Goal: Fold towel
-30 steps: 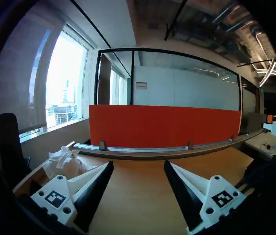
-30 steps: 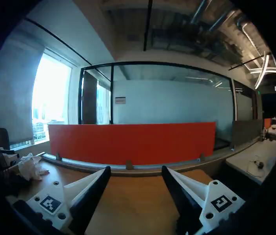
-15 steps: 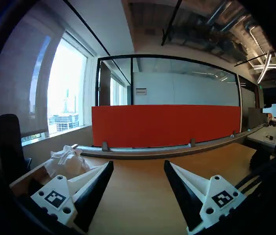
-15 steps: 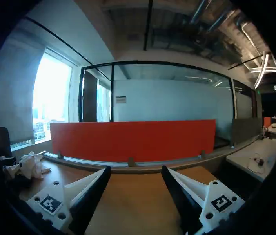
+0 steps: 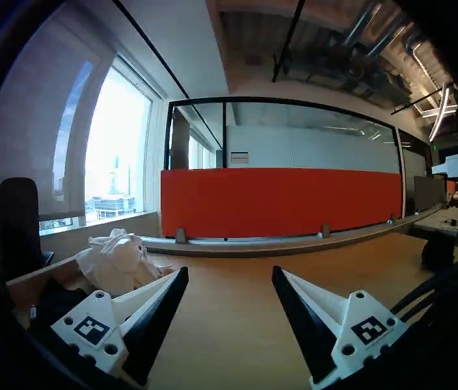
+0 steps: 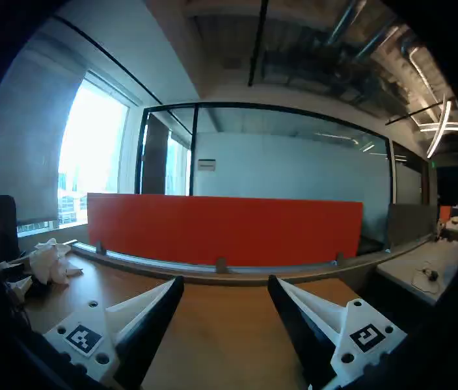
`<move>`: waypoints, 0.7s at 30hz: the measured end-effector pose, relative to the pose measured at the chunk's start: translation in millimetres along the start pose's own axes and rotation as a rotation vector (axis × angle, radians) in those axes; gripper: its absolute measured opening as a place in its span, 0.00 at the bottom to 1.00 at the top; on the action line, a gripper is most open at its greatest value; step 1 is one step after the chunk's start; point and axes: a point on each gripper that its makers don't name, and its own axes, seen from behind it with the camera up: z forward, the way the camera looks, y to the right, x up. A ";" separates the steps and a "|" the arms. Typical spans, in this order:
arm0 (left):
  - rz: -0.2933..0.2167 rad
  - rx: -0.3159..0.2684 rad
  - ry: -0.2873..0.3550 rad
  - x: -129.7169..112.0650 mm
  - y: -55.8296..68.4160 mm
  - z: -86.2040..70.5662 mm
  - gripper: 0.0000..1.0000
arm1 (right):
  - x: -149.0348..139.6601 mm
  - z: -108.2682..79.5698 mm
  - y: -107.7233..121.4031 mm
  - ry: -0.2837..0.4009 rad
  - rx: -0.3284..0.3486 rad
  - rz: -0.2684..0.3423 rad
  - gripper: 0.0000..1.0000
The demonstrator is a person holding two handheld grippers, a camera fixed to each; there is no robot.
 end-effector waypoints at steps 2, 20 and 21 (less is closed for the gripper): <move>0.002 0.004 -0.001 -8.2 -1.2 -2.2 0.95 | -3.5 -0.4 1.9 0.001 -0.003 -0.003 1.00; -0.013 0.008 -0.001 -52.2 -4.3 -10.7 0.96 | -16.5 -12.9 12.4 0.020 -0.027 0.006 1.00; -0.012 0.008 -0.002 -53.0 -4.9 -10.6 0.96 | -16.5 -13.5 12.3 0.021 -0.027 0.005 1.00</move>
